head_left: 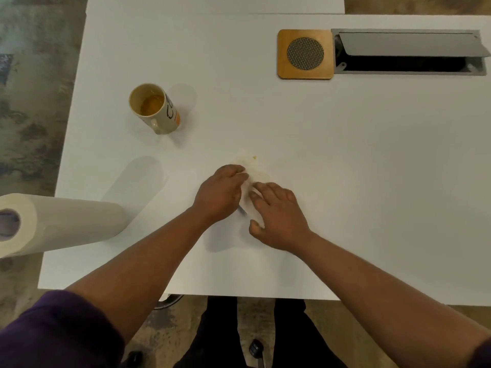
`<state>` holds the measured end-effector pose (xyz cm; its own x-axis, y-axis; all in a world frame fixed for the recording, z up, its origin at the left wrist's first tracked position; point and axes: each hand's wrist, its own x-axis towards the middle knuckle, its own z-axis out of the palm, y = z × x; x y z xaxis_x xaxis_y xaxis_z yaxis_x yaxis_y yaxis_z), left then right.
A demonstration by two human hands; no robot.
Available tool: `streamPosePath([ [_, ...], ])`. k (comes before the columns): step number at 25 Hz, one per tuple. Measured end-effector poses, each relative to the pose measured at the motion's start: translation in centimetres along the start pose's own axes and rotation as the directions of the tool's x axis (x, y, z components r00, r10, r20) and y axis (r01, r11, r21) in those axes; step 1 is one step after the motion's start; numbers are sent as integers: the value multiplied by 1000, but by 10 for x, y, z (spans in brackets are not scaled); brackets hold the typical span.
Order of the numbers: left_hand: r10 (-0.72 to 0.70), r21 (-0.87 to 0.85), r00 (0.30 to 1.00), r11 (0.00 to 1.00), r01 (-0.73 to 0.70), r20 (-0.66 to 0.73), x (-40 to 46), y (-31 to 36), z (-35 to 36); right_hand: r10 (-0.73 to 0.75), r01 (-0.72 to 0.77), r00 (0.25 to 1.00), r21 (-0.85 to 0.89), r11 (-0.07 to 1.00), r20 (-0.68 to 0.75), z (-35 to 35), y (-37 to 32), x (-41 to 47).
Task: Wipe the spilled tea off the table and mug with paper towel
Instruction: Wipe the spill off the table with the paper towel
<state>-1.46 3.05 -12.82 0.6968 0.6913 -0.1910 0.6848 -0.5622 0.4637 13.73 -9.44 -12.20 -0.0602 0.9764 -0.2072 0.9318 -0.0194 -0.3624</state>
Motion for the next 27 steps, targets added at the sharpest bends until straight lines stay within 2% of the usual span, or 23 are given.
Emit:
streamPosePath([
  [1, 21, 27, 1000, 999, -21, 0, 0, -1, 0, 118, -112, 989, 63, 992, -94, 6, -5, -10],
  [2, 44, 50, 999, 998, -44, 2, 1, -2, 1, 247, -228, 961, 152, 962, -125, 10, -10, -17],
  [4, 55, 71, 997, 996, -59, 48, 2, -1, 5, 450, -419, 890, 258, 870, -72, 17, -17, -26],
  [8, 4, 153, 987, 988, -29, 161, -1, 1, 21, 582, -563, 812, 214, 798, -32, 27, -31, -28],
  [11, 11, 233, 988, 971, -48, 157, -13, 4, 32, 640, -626, 768, 242, 741, 26, 38, -52, -27],
  [17, -37, 215, 989, 977, 6, 140, -22, 12, 39, 597, -577, 802, 287, 765, 21, 52, -64, -23],
  [23, -51, 134, 984, 991, 28, 172, -29, 16, 38, 345, -346, 937, 222, 911, 49, 36, -38, 1],
  [27, 84, -66, 992, 995, -77, 99, -32, 9, 33, 154, -147, 988, 295, 944, 0, 29, -26, 2],
])
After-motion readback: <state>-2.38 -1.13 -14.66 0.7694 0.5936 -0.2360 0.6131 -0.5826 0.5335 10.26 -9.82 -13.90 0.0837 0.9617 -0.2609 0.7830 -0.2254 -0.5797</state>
